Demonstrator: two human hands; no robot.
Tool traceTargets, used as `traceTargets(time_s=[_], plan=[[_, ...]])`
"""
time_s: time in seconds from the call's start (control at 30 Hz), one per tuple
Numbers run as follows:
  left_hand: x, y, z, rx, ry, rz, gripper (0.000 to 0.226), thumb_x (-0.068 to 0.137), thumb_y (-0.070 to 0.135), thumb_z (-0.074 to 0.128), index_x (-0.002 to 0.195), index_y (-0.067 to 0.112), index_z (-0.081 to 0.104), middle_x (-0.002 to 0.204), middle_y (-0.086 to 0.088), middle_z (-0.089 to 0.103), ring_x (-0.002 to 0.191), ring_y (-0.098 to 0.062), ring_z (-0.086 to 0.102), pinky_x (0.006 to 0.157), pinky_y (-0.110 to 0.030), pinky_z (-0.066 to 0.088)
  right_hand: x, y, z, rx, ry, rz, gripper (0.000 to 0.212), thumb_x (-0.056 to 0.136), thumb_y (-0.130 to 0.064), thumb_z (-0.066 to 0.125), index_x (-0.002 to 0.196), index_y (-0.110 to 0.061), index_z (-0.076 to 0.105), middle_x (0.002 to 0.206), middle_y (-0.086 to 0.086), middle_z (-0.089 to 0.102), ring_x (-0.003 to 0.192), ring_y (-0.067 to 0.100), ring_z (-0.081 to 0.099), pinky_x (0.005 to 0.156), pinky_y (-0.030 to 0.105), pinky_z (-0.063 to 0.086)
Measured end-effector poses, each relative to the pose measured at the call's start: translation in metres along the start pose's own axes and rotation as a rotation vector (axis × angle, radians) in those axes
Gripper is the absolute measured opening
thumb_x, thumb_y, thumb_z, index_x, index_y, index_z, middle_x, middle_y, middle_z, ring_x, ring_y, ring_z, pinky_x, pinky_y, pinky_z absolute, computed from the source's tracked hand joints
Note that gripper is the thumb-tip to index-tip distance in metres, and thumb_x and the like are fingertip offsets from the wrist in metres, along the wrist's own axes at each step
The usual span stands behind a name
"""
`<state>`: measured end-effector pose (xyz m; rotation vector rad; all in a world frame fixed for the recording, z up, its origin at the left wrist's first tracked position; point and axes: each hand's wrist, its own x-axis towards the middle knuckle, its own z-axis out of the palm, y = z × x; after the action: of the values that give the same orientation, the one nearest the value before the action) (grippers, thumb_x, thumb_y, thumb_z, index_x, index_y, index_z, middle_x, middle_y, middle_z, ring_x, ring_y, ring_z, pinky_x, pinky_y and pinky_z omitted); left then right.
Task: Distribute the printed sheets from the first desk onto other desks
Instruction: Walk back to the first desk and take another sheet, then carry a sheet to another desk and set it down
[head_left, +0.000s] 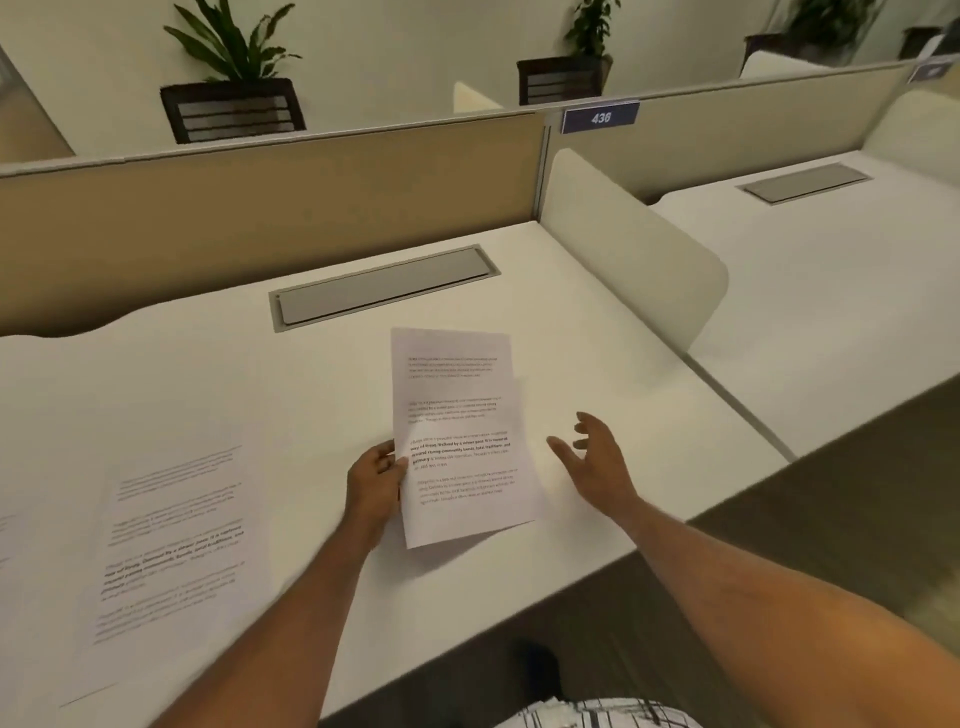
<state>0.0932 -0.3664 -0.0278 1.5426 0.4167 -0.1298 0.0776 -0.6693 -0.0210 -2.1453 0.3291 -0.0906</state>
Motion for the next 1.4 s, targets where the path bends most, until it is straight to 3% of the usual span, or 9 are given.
traceTargets(time_s=[0.13,0.3,0.43,0.6,0.73,0.9,1.03,1.2,1.4], plan=[[-0.007,0.008,0.047,-0.013,-0.137,-0.006,0.036,0.095,0.003,0.058,0.131,0.009,0.054,0.115,-0.011,0.070,0.093,-0.022,0.069,0.075,-0.035,0.056,-0.008,0.020,-0.042,0.023,0.052,0.109,0.068,0.088,-0.049,0.066,0.142,-0.016,0.039,0.126,0.003,0.057,0.090,0.013,0.060,0.073,0.020,0.041],[-0.028,0.016,0.118,0.046,-0.301,0.003,0.032,0.097,0.006,0.055,0.129,0.012,0.055,0.111,-0.007,0.072,0.095,-0.023,0.071,0.074,-0.034,0.057,-0.019,0.051,-0.095,0.101,0.138,0.256,0.070,0.089,-0.052,0.062,0.144,-0.017,0.036,0.130,0.004,0.057,0.099,0.016,0.058,0.085,0.030,0.043],[-0.051,0.018,0.186,0.098,-0.419,-0.007,0.027,0.098,0.007,0.054,0.122,0.019,0.057,0.106,-0.002,0.074,0.090,-0.017,0.073,0.066,-0.028,0.057,-0.028,0.086,-0.148,0.388,0.191,0.363,0.071,0.088,-0.058,0.059,0.140,-0.013,0.042,0.125,0.007,0.062,0.101,0.023,0.067,0.095,0.044,0.053],[-0.080,0.011,0.286,0.169,-0.524,-0.020,0.021,0.099,0.011,0.053,0.115,0.024,0.059,0.104,0.001,0.074,0.086,-0.015,0.074,0.062,-0.026,0.057,-0.036,0.135,-0.229,0.573,0.240,0.396,0.043,0.091,-0.048,0.062,0.103,-0.007,0.066,0.098,0.005,0.075,0.080,0.013,0.072,0.064,0.022,0.051],[-0.103,0.003,0.373,0.197,-0.574,-0.041,0.022,0.098,0.009,0.054,0.115,0.023,0.059,0.104,0.000,0.074,0.089,-0.017,0.073,0.065,-0.032,0.058,-0.034,0.179,-0.299,0.641,0.300,0.420,0.021,0.091,-0.024,0.067,0.104,-0.007,0.066,0.101,0.009,0.075,0.084,0.022,0.075,0.073,0.037,0.061],[-0.125,-0.002,0.473,0.245,-0.612,-0.046,0.023,0.098,0.009,0.054,0.118,0.020,0.058,0.106,-0.001,0.073,0.091,-0.018,0.073,0.068,-0.033,0.060,-0.031,0.234,-0.379,0.616,0.445,0.457,0.009,0.090,-0.013,0.068,0.096,-0.007,0.068,0.098,0.011,0.074,0.088,0.027,0.073,0.080,0.044,0.060],[-0.140,-0.002,0.544,0.297,-0.682,-0.010,0.016,0.097,0.011,0.057,0.110,0.019,0.062,0.105,0.001,0.073,0.085,-0.014,0.074,0.066,-0.030,0.061,-0.035,0.270,-0.431,0.659,0.534,0.493,0.006,0.090,-0.012,0.068,0.094,-0.007,0.067,0.093,0.011,0.075,0.083,0.027,0.073,0.071,0.039,0.061],[-0.148,0.000,0.644,0.397,-0.809,0.071,0.015,0.095,0.030,0.062,0.107,0.022,0.066,0.109,0.005,0.071,0.100,-0.019,0.068,0.089,-0.042,0.054,-0.028,0.311,-0.492,0.726,0.643,0.523,0.006,0.091,-0.010,0.066,0.093,-0.005,0.066,0.092,0.012,0.073,0.074,0.021,0.071,0.061,0.031,0.056],[-0.141,-0.006,0.784,0.383,-0.960,0.046,0.024,0.092,0.036,0.065,0.111,0.022,0.068,0.100,0.011,0.076,0.089,-0.010,0.073,0.070,-0.026,0.055,0.006,0.371,-0.578,0.816,0.790,0.554,0.011,0.093,-0.010,0.065,0.099,-0.001,0.063,0.098,0.017,0.071,0.080,0.026,0.069,0.070,0.037,0.058]])
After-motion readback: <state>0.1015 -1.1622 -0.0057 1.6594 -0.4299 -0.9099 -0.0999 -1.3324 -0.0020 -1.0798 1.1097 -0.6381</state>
